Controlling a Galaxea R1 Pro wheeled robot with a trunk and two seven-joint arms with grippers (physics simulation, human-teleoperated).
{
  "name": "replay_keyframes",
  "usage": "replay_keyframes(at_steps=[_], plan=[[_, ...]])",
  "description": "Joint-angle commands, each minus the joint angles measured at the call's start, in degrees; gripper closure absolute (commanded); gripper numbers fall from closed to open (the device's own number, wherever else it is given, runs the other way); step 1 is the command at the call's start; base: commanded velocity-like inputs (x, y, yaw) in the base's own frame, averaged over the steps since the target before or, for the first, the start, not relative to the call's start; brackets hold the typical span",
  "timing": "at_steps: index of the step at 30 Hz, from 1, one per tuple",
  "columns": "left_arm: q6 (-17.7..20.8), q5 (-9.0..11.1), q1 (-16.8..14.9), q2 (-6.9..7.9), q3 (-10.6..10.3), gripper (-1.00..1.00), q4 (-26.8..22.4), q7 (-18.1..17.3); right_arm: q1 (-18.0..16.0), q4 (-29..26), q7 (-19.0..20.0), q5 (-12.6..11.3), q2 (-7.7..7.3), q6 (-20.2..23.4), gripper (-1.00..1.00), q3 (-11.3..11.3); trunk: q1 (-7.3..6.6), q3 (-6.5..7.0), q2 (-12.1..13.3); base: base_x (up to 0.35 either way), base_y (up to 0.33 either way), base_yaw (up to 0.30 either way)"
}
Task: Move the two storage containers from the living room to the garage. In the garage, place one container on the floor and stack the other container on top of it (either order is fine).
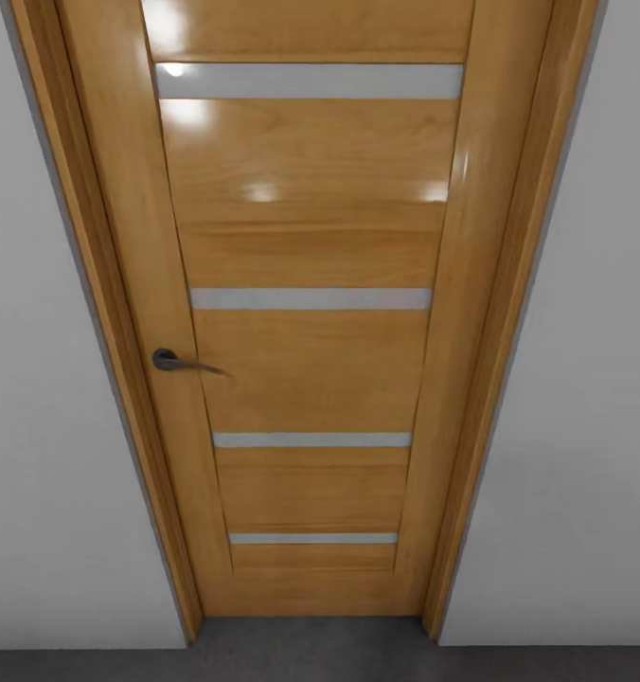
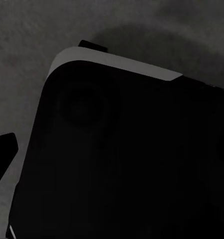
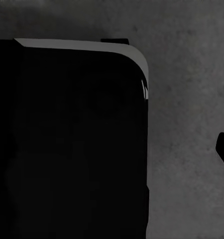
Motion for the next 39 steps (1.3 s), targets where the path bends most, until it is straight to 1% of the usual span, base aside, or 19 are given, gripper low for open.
replay_keyframes(at_steps=[1,15,20,24,39], plan=[[-0.2,0.0,0.0,-0.02,0.3,-1.0,0.0,0.0,0.0,0.0,0.0,0.0,0.0,-0.2,-1.0,-0.1,0.0,-0.05,0.0,0.008,0.0,0.0],[-0.2,0.0,0.0,-0.06,0.3,-1.0,0.0,0.1,0.0,0.0,0.0,0.1,-0.02,-0.3,-1.0,-0.1,0.0,-0.05,0.0,0.001,0.003,0.0],[-0.2,0.0,0.0,-0.1,0.4,-1.0,0.0,0.1,0.0,0.0,0.0,0.0,-0.02,-0.3,-1.0,-0.1,0.0,-0.05,0.0,0.0,0.202,0.0],[-0.2,0.0,0.0,-0.11,0.4,-1.0,0.0,0.1,0.0,0.0,0.0,0.0,-0.01,-0.2,-1.0,-0.1,0.0,-0.05,0.0,0.0,0.081,0.0],[-0.2,0.0,0.0,-0.11,0.3,-1.0,0.0,0.1,0.0,0.0,0.0,0.1,-0.05,-0.3,-1.0,-0.1,0.0,-0.05,0.0,0.0,0.004,0.0]])
